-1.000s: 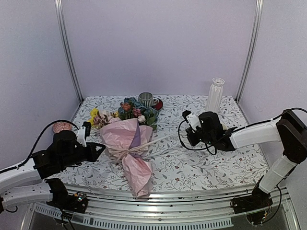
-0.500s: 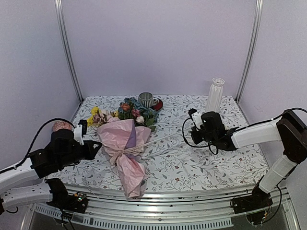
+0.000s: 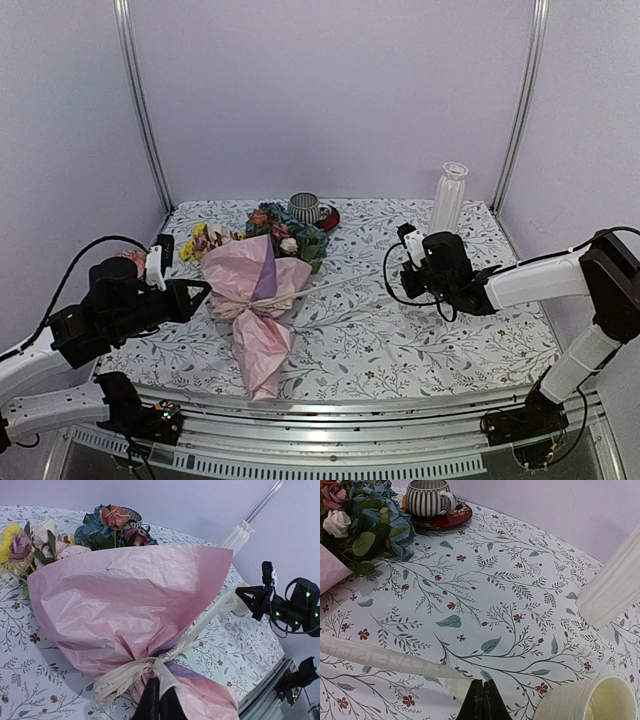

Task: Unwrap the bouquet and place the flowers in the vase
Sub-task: Untie the ribbon from the tied bouquet.

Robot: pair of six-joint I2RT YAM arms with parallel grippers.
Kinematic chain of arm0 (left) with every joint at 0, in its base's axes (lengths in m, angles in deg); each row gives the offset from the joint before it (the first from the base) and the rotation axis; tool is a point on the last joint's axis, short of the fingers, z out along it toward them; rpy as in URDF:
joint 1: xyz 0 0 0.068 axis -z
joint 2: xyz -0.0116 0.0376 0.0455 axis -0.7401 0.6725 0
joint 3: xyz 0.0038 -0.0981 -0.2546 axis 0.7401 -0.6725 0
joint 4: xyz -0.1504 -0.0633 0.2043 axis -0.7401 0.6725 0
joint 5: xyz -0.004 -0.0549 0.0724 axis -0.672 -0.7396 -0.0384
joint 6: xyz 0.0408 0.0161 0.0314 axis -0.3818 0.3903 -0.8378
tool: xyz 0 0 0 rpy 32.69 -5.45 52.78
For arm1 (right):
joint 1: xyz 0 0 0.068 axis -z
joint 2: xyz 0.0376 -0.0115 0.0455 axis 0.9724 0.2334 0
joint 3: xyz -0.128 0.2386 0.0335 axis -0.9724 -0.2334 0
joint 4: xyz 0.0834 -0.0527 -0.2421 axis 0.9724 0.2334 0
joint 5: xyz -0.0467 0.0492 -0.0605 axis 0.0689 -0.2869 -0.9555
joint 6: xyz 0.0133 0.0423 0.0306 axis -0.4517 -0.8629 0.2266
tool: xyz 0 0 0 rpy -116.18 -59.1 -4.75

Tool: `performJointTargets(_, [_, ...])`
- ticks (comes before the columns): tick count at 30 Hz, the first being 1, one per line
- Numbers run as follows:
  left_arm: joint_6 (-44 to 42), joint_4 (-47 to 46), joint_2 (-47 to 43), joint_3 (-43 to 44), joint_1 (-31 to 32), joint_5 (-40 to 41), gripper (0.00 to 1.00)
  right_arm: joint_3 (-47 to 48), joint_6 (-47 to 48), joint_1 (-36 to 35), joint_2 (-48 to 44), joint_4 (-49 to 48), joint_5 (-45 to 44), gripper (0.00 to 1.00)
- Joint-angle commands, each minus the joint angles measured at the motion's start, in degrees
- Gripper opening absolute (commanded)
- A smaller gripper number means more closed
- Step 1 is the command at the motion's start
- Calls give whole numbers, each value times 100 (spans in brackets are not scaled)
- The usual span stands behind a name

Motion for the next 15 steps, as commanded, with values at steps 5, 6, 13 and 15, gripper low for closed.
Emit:
performJointTargets(5, [-131,-457,300,453,-95,-556,0,-49,-90,75,-117,-96,19,2])
performJointTargets(6, [-135,-502,322,477,-101,-622,0,-55,-98,75,-119,-98,48,2])
performJointTargets(13, [-158,-707,646,743,-95,-897,0,-38,-101,70,-106,-73,30,2])
performJointTargets(15, [-159,-757,683,802,-98,-966,0,-27,-110,75,-98,-59,51,2])
